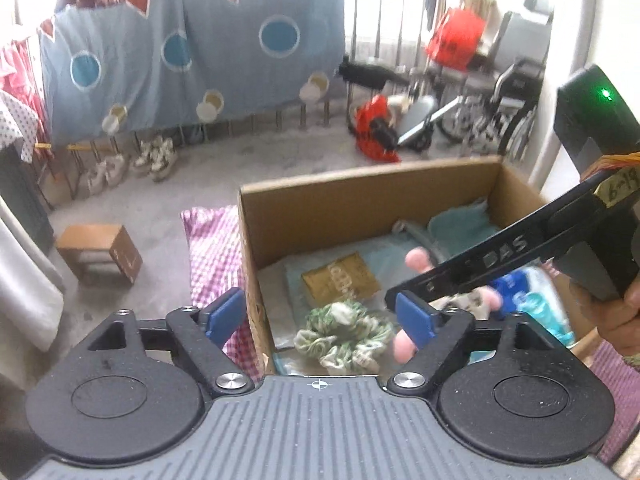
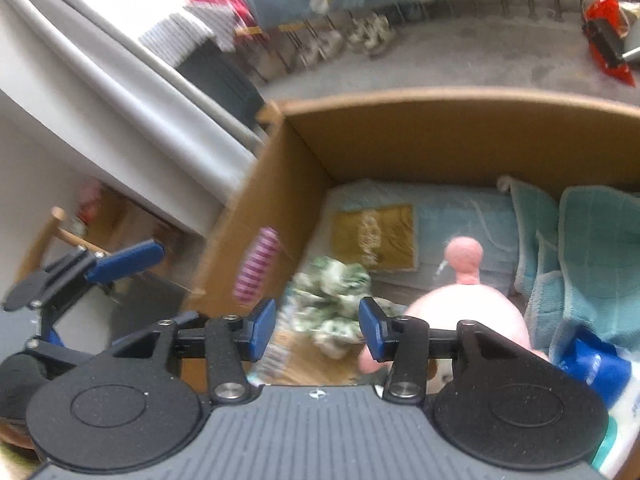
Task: Organize soft objects
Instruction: 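Lower the scrunchie into the box and open both tools, then withdraw both tools from the box toward the white tape roll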
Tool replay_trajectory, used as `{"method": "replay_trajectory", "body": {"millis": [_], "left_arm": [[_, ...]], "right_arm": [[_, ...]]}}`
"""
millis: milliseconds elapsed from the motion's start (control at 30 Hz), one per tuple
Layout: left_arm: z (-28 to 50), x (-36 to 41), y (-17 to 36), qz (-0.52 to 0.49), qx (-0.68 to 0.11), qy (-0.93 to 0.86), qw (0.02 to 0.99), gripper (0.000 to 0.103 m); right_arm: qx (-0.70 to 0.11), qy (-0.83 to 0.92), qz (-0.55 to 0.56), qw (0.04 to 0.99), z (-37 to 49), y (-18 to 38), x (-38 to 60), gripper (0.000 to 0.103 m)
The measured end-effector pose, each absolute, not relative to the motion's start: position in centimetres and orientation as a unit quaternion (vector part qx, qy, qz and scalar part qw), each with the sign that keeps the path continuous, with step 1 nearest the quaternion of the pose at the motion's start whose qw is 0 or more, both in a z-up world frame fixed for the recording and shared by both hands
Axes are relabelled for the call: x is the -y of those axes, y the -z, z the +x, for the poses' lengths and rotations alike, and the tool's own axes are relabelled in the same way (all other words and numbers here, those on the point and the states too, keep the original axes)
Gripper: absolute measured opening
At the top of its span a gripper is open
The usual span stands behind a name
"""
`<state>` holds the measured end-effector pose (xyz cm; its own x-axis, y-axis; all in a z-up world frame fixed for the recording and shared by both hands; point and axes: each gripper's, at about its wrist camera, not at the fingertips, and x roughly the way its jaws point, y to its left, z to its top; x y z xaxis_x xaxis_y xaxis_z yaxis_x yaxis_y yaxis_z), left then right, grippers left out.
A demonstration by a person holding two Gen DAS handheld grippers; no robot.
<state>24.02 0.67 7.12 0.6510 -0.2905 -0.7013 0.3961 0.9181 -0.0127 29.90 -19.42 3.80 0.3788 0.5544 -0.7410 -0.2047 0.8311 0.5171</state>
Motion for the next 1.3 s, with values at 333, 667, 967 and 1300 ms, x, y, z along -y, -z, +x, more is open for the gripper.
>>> {"method": "replay_trajectory", "body": {"millis": [333,667,967,1300], "left_arm": [[16.5,-1.7,-11.1,0.038,-0.284,0.225,0.931,0.100],[11.2,2.1,-7.4,0.014,-0.301,0.324,0.897,0.101],[9.3,9.3,-0.1,0.044,-0.363,0.377,0.851,0.096],[9.6,13.5,5.1,0.100,-0.358,0.358,0.857,0.069]], "right_arm": [[-0.369,-0.249,0.221,0.867,17.1,-11.4,26.3,0.064],[-0.346,-0.142,0.250,0.893,5.2,-7.2,31.3,0.065],[-0.376,-0.067,0.287,0.878,3.2,-0.4,32.6,0.065],[-0.399,-0.061,0.253,0.879,5.3,2.6,32.2,0.053]]}}
